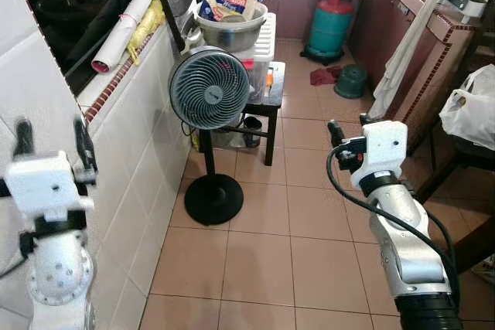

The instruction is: Setting the table

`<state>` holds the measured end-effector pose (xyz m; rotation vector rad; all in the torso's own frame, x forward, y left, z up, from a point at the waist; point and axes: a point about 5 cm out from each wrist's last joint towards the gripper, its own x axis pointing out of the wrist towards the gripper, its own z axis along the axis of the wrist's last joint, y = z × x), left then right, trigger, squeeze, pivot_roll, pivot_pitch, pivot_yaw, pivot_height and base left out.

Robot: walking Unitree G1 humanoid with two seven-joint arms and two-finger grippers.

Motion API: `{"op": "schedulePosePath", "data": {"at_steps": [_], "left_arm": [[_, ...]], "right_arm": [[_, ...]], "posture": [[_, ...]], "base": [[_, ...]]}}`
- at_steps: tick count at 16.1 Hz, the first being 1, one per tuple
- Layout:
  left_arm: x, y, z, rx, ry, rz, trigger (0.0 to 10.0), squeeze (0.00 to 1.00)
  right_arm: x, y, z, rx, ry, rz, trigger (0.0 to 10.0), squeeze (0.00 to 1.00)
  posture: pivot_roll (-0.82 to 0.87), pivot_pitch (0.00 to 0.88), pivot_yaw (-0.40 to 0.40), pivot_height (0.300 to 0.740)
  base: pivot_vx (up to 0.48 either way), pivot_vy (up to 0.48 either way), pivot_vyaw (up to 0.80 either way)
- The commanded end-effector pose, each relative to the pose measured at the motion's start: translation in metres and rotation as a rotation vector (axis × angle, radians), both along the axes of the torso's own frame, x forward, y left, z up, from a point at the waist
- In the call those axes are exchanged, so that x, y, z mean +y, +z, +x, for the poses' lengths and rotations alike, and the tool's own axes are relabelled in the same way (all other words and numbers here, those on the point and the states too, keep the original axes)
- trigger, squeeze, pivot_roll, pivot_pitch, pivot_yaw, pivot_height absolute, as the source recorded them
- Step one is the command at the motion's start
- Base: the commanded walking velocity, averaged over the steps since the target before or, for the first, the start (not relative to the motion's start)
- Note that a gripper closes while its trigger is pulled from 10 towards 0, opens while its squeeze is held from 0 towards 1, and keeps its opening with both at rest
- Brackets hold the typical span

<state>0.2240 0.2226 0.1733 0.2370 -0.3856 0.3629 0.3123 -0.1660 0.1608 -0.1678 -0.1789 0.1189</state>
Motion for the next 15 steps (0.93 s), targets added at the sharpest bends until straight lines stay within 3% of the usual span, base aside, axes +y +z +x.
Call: {"op": "schedulePosePath", "data": {"at_steps": [1, 2, 3, 4, 6, 11, 15], "left_arm": [[0.002, -0.026, -0.002, 0.118, -0.009, -0.066, 10.0, 1.0], [-0.001, -0.053, -0.007, 0.22, -0.056, -0.119, 10.0, 1.0], [-0.003, -0.083, -0.021, 0.327, -0.08, -0.202, 10.0, 1.0], [-0.003, -0.083, -0.021, 0.327, -0.08, -0.202, 10.0, 1.0], [-0.009, -0.101, -0.036, 0.389, -0.097, -0.253, 10.0, 1.0], [-0.014, -0.123, -0.045, 0.466, -0.13, -0.323, 10.0, 1.0], [-0.013, -0.142, -0.055, 0.563, -0.098, -0.39, 10.0, 1.0]], "right_arm": [[-0.002, -0.018, -0.002, 0.088, -0.004, -0.012, 6.7, 0.0], [-0.006, -0.03, -0.004, 0.138, -0.027, 0.007, 10.0, 0.0], [-0.011, -0.04, -0.009, 0.17, -0.052, 0.024, 10.0, 1.0], [-0.011, -0.04, -0.009, 0.17, -0.052, 0.024, 10.0, 1.0], [-0.015, -0.054, -0.016, 0.227, -0.06, 0.03, 10.0, 1.0], [-0.016, -0.08, -0.027, 0.338, -0.075, 0.048, 10.0, 1.0], [-0.02, -0.087, -0.033, 0.371, -0.095, 0.061, 10.0, 1.0]], "posture": [[-0.05, 0.039, 0.004, 0.74], [-0.05, 0.042, 0.007, 0.74], [-0.05, 0.049, 0.012, 0.74], [-0.05, 0.049, 0.012, 0.74], [-0.05, 0.053, 0.013, 0.74], [-0.05, 0.058, 0.008, 0.74], [-0.04, 0.06, 0.008, 0.74]], "base": [[0.0, 0.0, 0.0], [0.0, 0.0, 0.0], [0.0, 0.0, 0.0], [0.0, 0.0, 0.0], [0.0, 0.0, 0.0], [0.0, 0.0, 0.0], [0.0, 0.0, 0.0]]}}
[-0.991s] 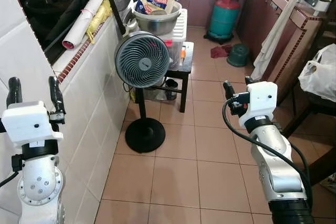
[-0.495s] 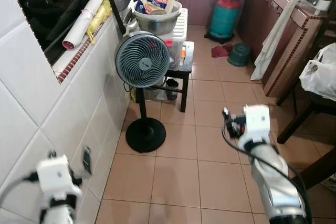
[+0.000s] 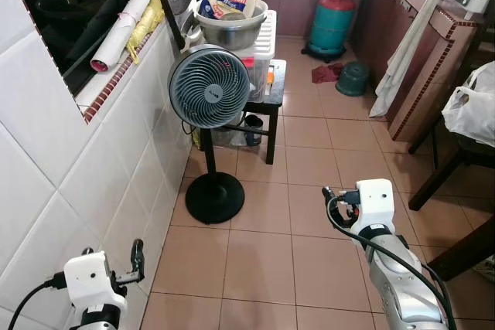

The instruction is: Setting the table

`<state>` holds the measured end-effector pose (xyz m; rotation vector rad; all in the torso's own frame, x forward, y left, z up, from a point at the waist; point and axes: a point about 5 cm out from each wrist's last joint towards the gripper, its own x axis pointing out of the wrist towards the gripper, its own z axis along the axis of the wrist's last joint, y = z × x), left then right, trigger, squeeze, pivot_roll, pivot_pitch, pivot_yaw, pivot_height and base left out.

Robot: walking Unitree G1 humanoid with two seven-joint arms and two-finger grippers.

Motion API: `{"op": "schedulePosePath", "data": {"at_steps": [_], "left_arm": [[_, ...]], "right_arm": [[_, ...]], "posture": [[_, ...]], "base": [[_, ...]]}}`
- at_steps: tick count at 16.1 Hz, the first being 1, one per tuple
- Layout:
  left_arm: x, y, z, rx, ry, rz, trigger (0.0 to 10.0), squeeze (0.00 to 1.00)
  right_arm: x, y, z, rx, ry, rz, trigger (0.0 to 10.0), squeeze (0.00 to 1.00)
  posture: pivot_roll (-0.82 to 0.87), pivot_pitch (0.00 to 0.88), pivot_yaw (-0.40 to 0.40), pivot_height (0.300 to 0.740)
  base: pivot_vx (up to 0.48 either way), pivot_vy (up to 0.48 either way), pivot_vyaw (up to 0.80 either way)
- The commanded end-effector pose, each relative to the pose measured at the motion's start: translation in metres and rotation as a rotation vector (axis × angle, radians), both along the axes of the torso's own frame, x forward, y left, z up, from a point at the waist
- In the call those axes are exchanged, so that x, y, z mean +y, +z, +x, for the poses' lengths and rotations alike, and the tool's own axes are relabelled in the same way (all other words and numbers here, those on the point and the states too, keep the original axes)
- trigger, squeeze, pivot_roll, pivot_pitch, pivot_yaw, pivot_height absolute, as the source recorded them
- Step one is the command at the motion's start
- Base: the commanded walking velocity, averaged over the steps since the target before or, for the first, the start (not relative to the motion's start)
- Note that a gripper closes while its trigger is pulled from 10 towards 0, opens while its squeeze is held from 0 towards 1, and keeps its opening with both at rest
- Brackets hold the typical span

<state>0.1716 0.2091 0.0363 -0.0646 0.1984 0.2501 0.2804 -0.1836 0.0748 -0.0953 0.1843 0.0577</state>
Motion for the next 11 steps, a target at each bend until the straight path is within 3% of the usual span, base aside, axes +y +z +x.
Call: {"op": "schedulePosePath", "data": {"at_steps": [1, 5, 8, 9, 11], "left_arm": [[0.0, -0.007, -0.004, 0.043, 0.006, -0.023, 10.0, 1.0], [-0.001, -0.01, -0.011, 0.053, -0.011, -0.049, 10.0, 1.0], [-0.005, -0.014, -0.008, 0.122, -0.047, -0.13, 10.0, 1.0], [-0.008, -0.003, 0.001, 0.083, -0.151, -0.084, 10.0, 0.0], [-0.014, 0.015, 0.018, 0.028, -0.267, -0.047, 10.0, 0.0]], "right_arm": [[-0.002, -0.003, -0.002, 0.022, -0.011, 0.041, 10.0, 1.0], [-0.003, -0.004, -0.006, 0.025, -0.007, 0.038, 10.0, 1.0], [-0.001, -0.005, -0.008, 0.038, 0.019, 0.072, 10.0, 1.0], [0.001, -0.005, -0.008, 0.033, 0.036, 0.085, 10.0, 1.0], [0.002, -0.002, -0.006, 0.019, 0.049, 0.115, 10.0, 1.0]], "posture": [[-0.04, 0.062, 0.008, 0.74], [-0.04, 0.07, 0.005, 0.74], [-0.04, 0.071, 0.004, 0.74], [-0.05, 0.07, 0.01, 0.74], [-0.07, 0.069, 0.027, 0.74]], "base": [[0.0, 0.0, 0.0], [0.0, 0.0, 0.0], [0.0, 0.0, 0.0], [0.0, 0.0, 0.0], [0.0, 0.0, 0.0]]}}
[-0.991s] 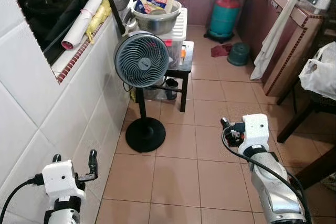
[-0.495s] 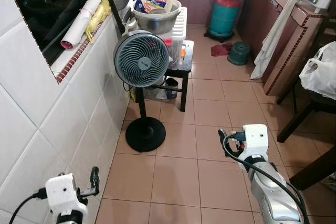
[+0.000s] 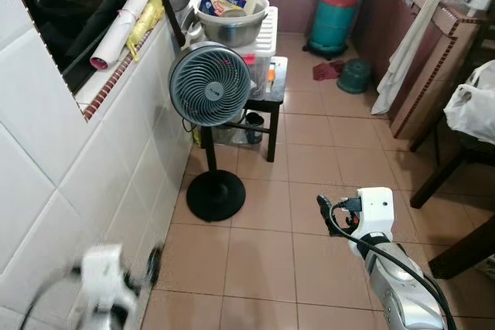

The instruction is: Setting the table

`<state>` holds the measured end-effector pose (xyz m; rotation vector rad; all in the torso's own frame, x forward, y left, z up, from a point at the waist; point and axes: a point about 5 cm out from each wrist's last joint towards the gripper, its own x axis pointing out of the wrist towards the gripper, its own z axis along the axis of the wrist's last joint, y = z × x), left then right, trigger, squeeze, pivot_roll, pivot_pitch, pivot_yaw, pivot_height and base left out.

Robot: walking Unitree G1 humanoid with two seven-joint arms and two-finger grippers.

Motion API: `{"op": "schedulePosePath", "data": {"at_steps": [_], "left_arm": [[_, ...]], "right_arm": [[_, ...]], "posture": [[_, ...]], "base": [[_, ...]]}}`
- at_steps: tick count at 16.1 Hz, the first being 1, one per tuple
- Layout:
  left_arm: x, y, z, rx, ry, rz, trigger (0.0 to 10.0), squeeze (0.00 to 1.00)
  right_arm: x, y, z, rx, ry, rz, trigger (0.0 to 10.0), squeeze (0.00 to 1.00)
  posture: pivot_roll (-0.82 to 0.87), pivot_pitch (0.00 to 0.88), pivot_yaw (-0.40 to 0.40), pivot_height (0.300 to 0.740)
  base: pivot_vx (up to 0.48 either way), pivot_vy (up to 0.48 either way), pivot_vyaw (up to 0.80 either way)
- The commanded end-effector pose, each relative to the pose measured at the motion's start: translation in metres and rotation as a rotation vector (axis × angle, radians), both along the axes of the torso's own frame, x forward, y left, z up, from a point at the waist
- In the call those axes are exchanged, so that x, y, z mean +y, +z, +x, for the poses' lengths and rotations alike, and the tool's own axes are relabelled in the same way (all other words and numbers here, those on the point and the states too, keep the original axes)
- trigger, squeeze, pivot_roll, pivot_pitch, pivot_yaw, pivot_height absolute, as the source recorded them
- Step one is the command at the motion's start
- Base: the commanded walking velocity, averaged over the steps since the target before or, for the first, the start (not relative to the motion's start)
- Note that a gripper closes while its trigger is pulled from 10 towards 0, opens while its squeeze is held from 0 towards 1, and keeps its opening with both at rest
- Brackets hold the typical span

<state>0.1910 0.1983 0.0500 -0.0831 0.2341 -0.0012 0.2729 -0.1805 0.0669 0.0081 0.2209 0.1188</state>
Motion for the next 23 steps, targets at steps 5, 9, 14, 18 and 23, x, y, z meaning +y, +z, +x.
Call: {"op": "schedulePosePath", "data": {"at_steps": [5, 9, 14, 18, 23], "left_arm": [[-0.024, 0.013, 0.033, -0.031, -0.206, 0.037, 10.0, 0.0], [-0.034, 0.01, 0.036, -0.022, -0.189, 0.003, 10.0, 0.0], [-0.025, 0.012, 0.031, -0.062, -0.084, 0.047, 10.0, 0.0], [-0.032, 0.01, 0.03, -0.065, -0.099, 0.025, 10.0, 0.0], [-0.033, 0.011, 0.036, -0.08, -0.162, 0.068, 10.0, 0.0]], "right_arm": [[-0.006, 0.014, -0.009, -0.063, -0.01, 0.023, 10.0, 1.0], [0.006, 0.02, -0.014, -0.103, -0.018, 0.028, 10.0, 1.0], [0.018, 0.016, -0.007, -0.087, 0.032, 0.044, 10.0, 0.82], [0.011, 0.015, -0.004, -0.08, 0.0, 0.054, 10.0, 0.0], [0.02, 0.014, -0.008, -0.085, 0.024, 0.092, 10.0, 0.0]], "posture": [[-0.16, 0.09, 0.074, 0.74], [-0.18, 0.107, 0.087, 0.74], [-0.13, 0.085, 0.08, 0.74], [-0.13, 0.092, 0.076, 0.74], [-0.16, 0.077, 0.095, 0.74]], "base": [[0.0, 0.0, 0.0], [0.0, 0.0, 0.0], [0.0, 0.0, 0.0], [0.0, 0.0, 0.0], [0.0, 0.0, 0.0]]}}
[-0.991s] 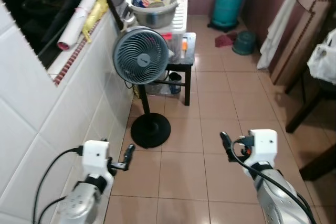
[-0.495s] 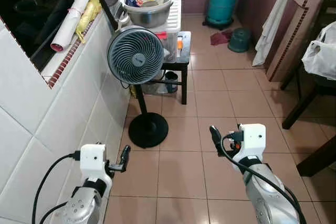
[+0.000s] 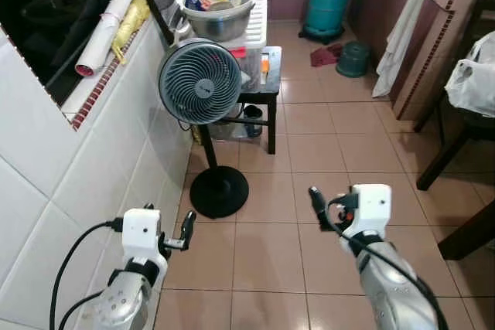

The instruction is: Setting the table

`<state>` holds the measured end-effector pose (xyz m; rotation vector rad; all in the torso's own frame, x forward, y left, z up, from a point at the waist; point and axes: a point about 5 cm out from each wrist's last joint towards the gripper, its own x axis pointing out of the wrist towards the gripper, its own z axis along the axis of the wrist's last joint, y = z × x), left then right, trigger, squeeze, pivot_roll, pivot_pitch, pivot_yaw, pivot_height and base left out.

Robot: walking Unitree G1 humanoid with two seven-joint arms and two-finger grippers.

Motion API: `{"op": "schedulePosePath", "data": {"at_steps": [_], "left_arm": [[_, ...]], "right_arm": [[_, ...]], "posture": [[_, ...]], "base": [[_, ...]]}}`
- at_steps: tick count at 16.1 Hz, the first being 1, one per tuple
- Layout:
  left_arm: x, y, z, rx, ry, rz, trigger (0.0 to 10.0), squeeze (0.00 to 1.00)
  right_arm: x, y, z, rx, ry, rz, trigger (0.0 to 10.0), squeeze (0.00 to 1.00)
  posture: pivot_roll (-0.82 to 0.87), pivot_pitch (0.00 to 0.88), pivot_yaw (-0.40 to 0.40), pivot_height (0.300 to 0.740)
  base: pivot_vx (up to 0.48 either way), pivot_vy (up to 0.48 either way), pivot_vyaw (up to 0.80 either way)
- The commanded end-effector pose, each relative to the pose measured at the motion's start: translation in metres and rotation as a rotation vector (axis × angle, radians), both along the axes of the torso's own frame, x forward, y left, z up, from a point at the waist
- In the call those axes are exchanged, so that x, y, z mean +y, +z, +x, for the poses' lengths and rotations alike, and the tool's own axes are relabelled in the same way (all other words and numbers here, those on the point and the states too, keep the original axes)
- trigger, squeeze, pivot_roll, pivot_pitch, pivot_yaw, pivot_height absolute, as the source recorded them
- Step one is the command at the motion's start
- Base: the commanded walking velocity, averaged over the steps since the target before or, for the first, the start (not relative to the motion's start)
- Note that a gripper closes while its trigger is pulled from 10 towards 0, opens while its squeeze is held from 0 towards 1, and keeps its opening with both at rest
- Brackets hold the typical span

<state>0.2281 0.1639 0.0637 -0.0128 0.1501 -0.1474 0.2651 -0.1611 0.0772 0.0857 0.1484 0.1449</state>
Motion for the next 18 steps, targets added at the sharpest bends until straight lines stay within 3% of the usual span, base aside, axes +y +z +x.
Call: {"op": "schedulePosePath", "data": {"at_steps": [1, 5, 8, 18], "left_arm": [[0.001, -0.002, 0.0, 0.009, -0.015, 0.018, 10.0, 0.0], [-0.007, -0.007, 0.002, 0.016, -0.015, -0.004, 10.0, 0.0], [-0.011, -0.007, 0.003, 0.004, -0.001, 0.009, 10.0, 0.0], [-0.002, -0.014, 0.001, 0.017, 0.032, 0.023, 10.0, 0.0]], "right_arm": [[0.0, 0.003, -0.003, -0.017, 0.006, 0.003, 10.0, 0.0], [-0.011, 0.002, -0.004, -0.003, -0.014, -0.023, 10.0, 0.0], [-0.008, 0.002, -0.001, 0.005, 0.017, -0.035, 10.0, 0.0], [-0.003, 0.001, 0.002, 0.016, 0.062, -0.041, 10.0, 0.0]], "posture": [[-0.16, 0.075, 0.095, 0.74], [-0.19, 0.069, 0.099, 0.74], [-0.18, 0.075, 0.085, 0.74], [-0.16, 0.069, 0.076, 0.74]], "base": [[0.0, 0.0, 0.0], [0.0, 0.0, -0.13], [0.0, 0.0, -0.79], [0.0, 0.0, -0.78]]}}
